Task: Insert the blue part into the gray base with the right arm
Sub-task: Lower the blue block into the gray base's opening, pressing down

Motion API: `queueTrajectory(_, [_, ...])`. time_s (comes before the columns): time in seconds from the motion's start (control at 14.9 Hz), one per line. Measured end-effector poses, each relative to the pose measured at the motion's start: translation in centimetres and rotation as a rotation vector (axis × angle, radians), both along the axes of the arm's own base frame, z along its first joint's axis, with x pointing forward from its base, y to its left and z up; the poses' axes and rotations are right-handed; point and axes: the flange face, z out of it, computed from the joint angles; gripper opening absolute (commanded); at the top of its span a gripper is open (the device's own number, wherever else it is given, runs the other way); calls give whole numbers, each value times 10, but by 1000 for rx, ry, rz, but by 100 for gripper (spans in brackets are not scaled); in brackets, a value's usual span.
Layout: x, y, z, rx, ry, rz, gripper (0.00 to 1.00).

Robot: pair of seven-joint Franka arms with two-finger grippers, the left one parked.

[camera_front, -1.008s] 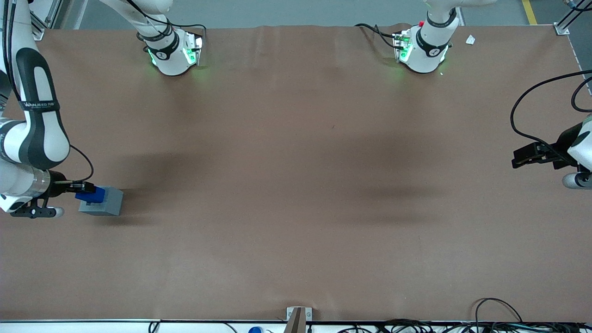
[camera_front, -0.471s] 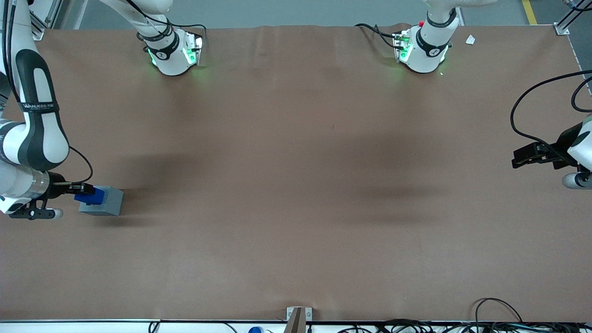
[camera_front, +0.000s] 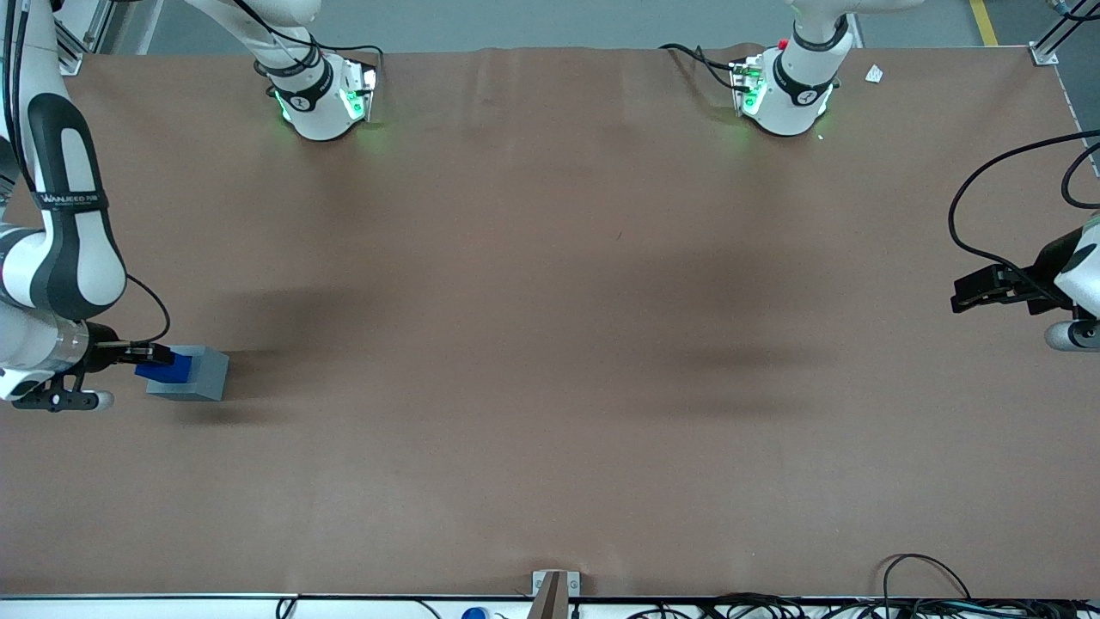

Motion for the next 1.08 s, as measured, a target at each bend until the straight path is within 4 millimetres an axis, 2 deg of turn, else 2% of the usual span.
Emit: queueTrajectory(1.08, [-1, -9, -1, 0, 2, -14, 2])
